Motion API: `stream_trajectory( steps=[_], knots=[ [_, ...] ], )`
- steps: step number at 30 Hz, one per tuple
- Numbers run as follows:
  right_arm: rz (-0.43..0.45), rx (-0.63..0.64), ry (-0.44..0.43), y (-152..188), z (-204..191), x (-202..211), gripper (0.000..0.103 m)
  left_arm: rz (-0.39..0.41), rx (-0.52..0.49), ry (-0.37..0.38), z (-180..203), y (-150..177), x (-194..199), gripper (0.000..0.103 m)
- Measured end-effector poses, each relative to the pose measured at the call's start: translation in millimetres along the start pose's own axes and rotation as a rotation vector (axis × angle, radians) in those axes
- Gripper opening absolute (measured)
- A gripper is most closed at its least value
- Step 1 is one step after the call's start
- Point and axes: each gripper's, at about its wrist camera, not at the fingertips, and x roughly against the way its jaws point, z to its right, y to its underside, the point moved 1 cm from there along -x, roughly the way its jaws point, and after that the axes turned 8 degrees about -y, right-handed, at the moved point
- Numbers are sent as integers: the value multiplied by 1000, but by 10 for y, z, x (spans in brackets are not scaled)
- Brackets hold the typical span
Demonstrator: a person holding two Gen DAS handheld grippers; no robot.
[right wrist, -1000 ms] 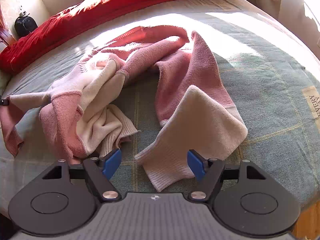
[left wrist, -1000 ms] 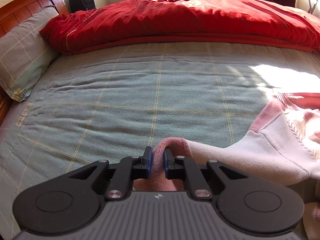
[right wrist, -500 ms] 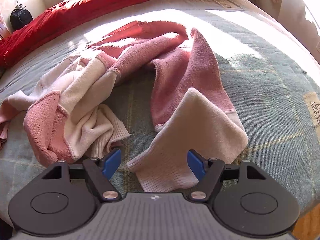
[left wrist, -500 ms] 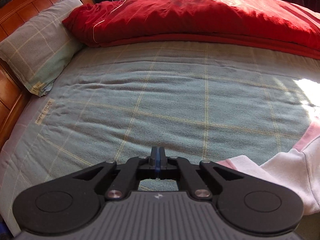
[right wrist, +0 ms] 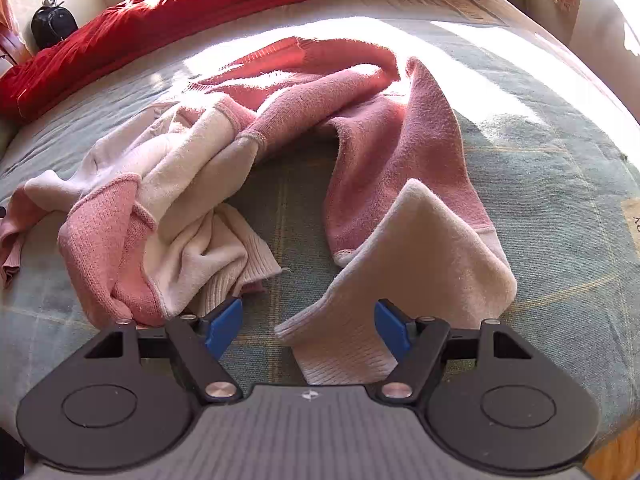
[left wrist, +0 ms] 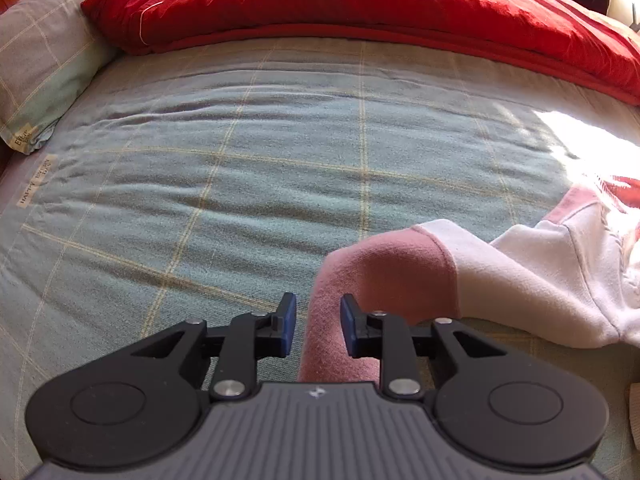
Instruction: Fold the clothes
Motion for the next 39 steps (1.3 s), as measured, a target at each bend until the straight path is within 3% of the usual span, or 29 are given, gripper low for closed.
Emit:
stream_trajectory(
  steps=[1, 4, 7, 10, 14, 17, 18, 19, 20, 22, 24, 31, 36, 39],
  knots=[
    [2, -4, -1, 0, 10, 8, 78, -1, 14, 29, -59, 61, 28, 45],
    [7, -12, -7, 1, 29, 26, 78, -2, 23, 100, -187, 276, 116, 56],
    [4, -6, -9, 1, 5, 22, 79, -3, -27, 118, -192, 475, 137, 62],
    [3, 8, -14, 1, -63, 24, 79, -40, -53, 84, -157, 600, 4, 62],
    [10, 37, -20, 11, -170, 85, 79, -28, -5, 85, -143, 671, -167, 60],
    [16, 47, -10, 8, -193, 137, 79, -33, 31, 93, -110, 691, -277, 57],
    [18, 48, -6, 5, -195, 156, 79, -30, 35, 98, -93, 695, -276, 47],
    [22, 47, -3, 2, -192, 171, 79, -26, 38, 106, -76, 699, -268, 25],
    [25, 45, -1, -2, -187, 184, 79, -15, 25, 110, -54, 694, -234, 17],
    [27, 42, 2, -4, -181, 190, 79, 11, -31, 47, -10, 680, -151, 4],
    [25, 42, 0, 1, -187, 185, 79, 43, -83, -39, -17, 658, -63, 4],
    [17, 52, -7, 24, -230, 161, 79, 93, -58, -249, -428, 479, 118, 4],
    [14, 51, -8, 27, -243, 152, 79, 145, -97, -279, -434, 401, 230, 5],
    [12, 56, -9, 30, -256, 165, 79, 111, -103, -284, -376, 424, 154, 10]
  ],
)
